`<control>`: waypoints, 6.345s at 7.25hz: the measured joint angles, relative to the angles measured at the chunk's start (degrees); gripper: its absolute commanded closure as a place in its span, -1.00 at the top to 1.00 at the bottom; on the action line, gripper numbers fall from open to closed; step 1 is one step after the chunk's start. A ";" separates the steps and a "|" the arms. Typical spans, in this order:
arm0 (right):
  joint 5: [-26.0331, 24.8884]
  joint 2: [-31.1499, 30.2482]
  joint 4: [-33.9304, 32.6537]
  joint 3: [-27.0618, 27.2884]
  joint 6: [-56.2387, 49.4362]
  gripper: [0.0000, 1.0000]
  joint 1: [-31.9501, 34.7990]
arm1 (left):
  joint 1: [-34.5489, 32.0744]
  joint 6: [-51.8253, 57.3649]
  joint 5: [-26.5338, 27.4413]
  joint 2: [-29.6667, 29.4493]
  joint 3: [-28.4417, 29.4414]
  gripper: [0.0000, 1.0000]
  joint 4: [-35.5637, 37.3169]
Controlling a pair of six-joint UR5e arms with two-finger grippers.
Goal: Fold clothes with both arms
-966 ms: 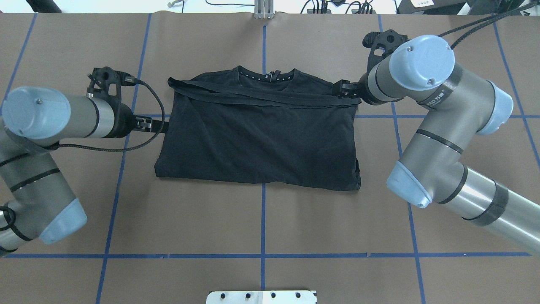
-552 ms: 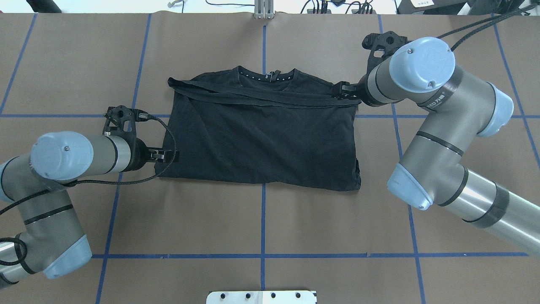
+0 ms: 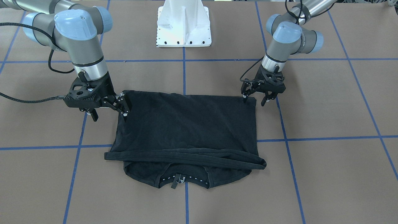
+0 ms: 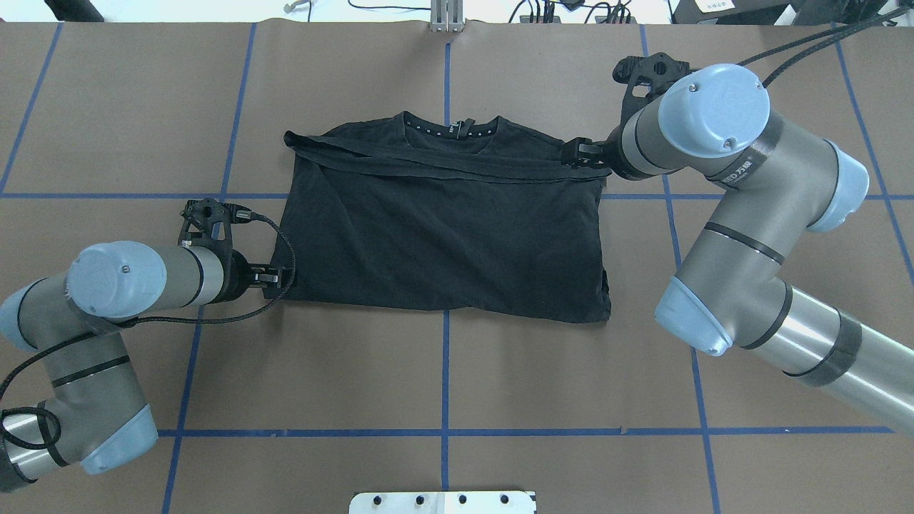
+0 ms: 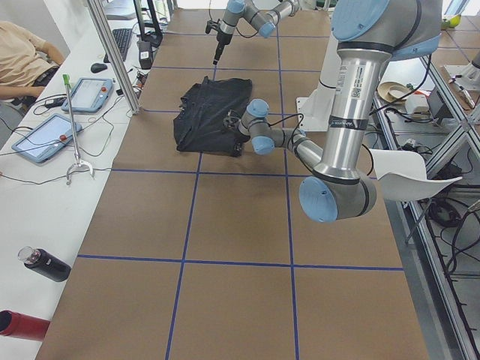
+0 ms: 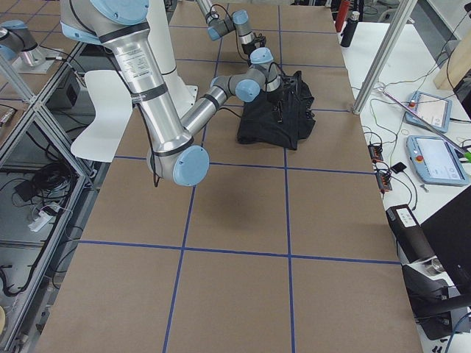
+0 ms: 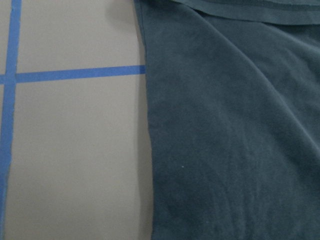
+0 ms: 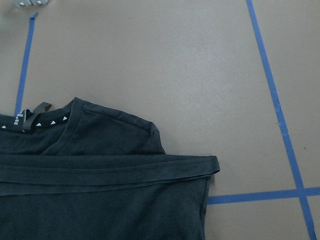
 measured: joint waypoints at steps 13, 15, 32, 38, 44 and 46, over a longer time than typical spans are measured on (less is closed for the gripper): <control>-2.08 1.53 0.24 0.29 3.40 1.00 -5.18 | -8.59 15.07 -0.13 7.02 -1.31 -1.00 -1.77; -3.06 2.15 0.26 0.49 4.67 1.00 -6.70 | -17.09 23.25 -0.21 0.88 9.63 -1.00 -4.33; -10.92 20.90 8.96 -29.40 26.91 -0.78 -13.81 | -26.92 25.83 -9.21 -8.01 22.10 1.00 -14.84; -10.93 15.39 7.09 -22.10 26.37 -1.00 -13.99 | -26.90 25.36 -9.21 -8.01 21.87 1.00 -14.87; -23.11 1.42 -5.38 4.40 31.14 -1.00 -30.98 | -26.88 24.92 -9.21 -8.01 21.88 1.00 -14.87; -25.54 -0.91 -6.02 7.86 32.69 0.98 -34.57 | -26.86 24.33 -9.21 -8.01 21.83 1.00 -14.87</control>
